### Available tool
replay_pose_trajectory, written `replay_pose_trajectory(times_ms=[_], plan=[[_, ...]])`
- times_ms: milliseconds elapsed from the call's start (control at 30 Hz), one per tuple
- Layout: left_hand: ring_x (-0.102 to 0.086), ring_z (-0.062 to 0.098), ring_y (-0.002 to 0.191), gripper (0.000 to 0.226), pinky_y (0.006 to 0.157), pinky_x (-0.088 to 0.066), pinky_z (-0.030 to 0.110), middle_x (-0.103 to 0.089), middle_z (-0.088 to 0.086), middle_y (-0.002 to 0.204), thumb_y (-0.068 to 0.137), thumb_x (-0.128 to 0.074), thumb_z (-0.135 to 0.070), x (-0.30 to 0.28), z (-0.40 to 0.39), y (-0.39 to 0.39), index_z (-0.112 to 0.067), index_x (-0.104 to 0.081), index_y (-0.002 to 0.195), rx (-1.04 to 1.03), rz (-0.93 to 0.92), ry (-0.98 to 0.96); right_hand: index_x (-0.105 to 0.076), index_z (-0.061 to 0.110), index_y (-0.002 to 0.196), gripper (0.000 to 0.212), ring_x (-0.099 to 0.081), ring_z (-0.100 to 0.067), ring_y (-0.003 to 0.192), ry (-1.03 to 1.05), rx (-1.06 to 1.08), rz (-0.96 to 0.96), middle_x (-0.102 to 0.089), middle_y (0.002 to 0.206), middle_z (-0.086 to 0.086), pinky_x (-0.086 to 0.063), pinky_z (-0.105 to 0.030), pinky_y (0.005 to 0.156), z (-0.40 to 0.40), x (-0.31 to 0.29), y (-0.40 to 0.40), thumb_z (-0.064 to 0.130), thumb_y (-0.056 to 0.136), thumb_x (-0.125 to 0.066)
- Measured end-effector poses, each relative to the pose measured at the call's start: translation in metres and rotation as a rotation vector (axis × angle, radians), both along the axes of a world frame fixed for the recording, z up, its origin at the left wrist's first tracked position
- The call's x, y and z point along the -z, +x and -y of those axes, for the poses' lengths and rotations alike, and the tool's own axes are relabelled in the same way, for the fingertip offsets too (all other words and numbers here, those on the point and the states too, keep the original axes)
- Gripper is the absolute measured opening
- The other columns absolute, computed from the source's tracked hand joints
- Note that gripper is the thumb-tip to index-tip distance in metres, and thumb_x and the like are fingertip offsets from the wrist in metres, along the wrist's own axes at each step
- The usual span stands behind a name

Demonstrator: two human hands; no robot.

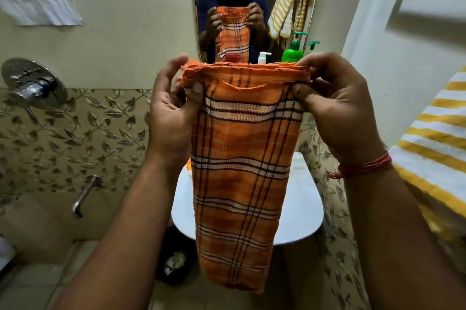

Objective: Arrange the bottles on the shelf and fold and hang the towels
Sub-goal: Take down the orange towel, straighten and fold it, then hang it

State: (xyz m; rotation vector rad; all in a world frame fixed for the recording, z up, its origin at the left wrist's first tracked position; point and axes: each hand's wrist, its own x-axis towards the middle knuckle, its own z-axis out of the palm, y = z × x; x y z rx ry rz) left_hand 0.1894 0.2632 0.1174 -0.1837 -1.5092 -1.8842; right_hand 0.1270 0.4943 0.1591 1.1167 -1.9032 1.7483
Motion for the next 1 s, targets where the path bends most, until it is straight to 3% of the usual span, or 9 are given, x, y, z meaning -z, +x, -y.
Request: replay_pose_trajectory(times_ms=[67, 167, 333, 467, 567, 633, 733, 900, 1000], plan=[[-0.062, 0.032, 0.122, 0.062, 0.092, -0.055, 0.039, -0.061, 0.017, 0.135, 0.091, -0.068, -0.028, 0.004, 0.006, -0.001, -0.012, -0.042, 0.145, 0.226, 0.068, 0.033, -0.061, 0.017, 0.107, 0.026, -0.068, -0.026, 0.097, -0.011, -0.047, 0.013, -0.063, 0.095, 0.000, -0.056, -0.031, 0.077, 0.004, 0.003, 0.001, -0.002, 0.090, -0.063], [-0.066, 0.033, 0.118, 0.078, 0.094, -0.056, 0.042, -0.070, 0.014, 0.123, 0.073, -0.085, -0.044, 0.019, 0.009, -0.002, 0.000, -0.056, 0.132, 0.398, 0.221, -0.039, -0.061, 0.019, 0.105, 0.030, -0.069, -0.019, 0.098, -0.053, -0.126, 0.050, -0.065, 0.097, -0.002, -0.056, -0.030, 0.081, 0.006, 0.004, 0.003, -0.007, 0.090, -0.061], [-0.071, 0.026, 0.105, 0.035, 0.088, -0.058, 0.039, -0.077, 0.006, 0.106, 0.083, -0.077, -0.016, 0.018, 0.002, -0.005, -0.006, -0.068, 0.114, 0.267, 0.118, 0.020, -0.053, 0.010, 0.126, 0.034, -0.065, -0.030, 0.110, -0.180, -0.237, 0.174, -0.061, 0.112, -0.018, -0.055, -0.049, 0.094, -0.001, 0.011, -0.005, -0.003, 0.094, -0.056], [-0.071, 0.028, 0.106, 0.036, 0.089, -0.058, 0.041, -0.076, 0.007, 0.106, 0.087, -0.070, -0.009, -0.012, -0.021, -0.006, -0.003, -0.063, 0.121, 0.143, 0.047, 0.053, -0.042, 0.020, 0.138, 0.062, -0.064, -0.029, 0.118, -0.030, -0.337, 0.356, -0.065, 0.128, -0.009, -0.056, -0.050, 0.093, -0.008, 0.029, -0.003, 0.011, 0.084, -0.072], [-0.070, 0.031, 0.109, 0.057, 0.088, -0.058, 0.041, -0.074, 0.011, 0.112, 0.086, -0.068, -0.025, -0.023, -0.012, -0.008, 0.005, -0.053, 0.132, 0.164, 0.067, -0.030, -0.053, 0.012, 0.128, 0.045, -0.068, -0.029, 0.111, -0.086, -0.273, 0.446, -0.070, 0.121, -0.010, -0.055, -0.053, 0.094, 0.003, 0.041, 0.003, 0.003, 0.086, -0.068], [-0.069, 0.033, 0.109, 0.079, 0.087, -0.058, 0.042, -0.072, 0.012, 0.112, 0.082, -0.071, -0.048, -0.011, 0.006, -0.007, 0.005, -0.047, 0.135, 0.377, 0.170, -0.125, -0.055, 0.008, 0.126, 0.038, -0.068, -0.031, 0.110, -0.186, -0.265, 0.479, -0.070, 0.120, -0.013, -0.056, -0.050, 0.092, 0.009, 0.036, 0.004, -0.002, 0.089, -0.061], [-0.072, 0.025, 0.099, 0.075, 0.081, -0.059, 0.040, -0.074, 0.005, 0.103, 0.070, -0.073, -0.072, 0.022, 0.017, 0.004, -0.016, -0.067, 0.121, 0.673, 0.330, -0.231, -0.053, 0.004, 0.130, 0.042, -0.068, -0.032, 0.111, -0.268, -0.289, 0.527, -0.069, 0.121, -0.015, -0.058, -0.044, 0.089, 0.013, 0.021, -0.004, -0.002, 0.089, -0.061], [-0.073, 0.026, 0.096, 0.037, 0.078, -0.061, 0.037, -0.076, 0.009, 0.101, 0.070, -0.089, -0.025, 0.025, -0.017, 0.006, -0.019, -0.076, 0.104, 0.621, 0.241, -0.013, -0.045, 0.005, 0.136, 0.051, -0.067, -0.035, 0.110, -0.232, -0.407, 0.619, -0.066, 0.123, -0.020, -0.058, -0.042, 0.086, 0.004, 0.022, -0.022, 0.012, 0.089, -0.064], [-0.072, 0.030, 0.091, 0.025, 0.074, -0.061, 0.039, -0.074, 0.014, 0.097, 0.078, -0.070, -0.004, 0.013, -0.025, 0.001, -0.006, -0.070, 0.103, 0.430, 0.219, 0.095, -0.040, 0.010, 0.143, 0.082, -0.059, -0.040, 0.122, -0.178, -0.633, 0.736, -0.060, 0.133, -0.023, -0.055, -0.048, 0.092, -0.011, 0.061, -0.018, 0.028, 0.075, -0.082]])
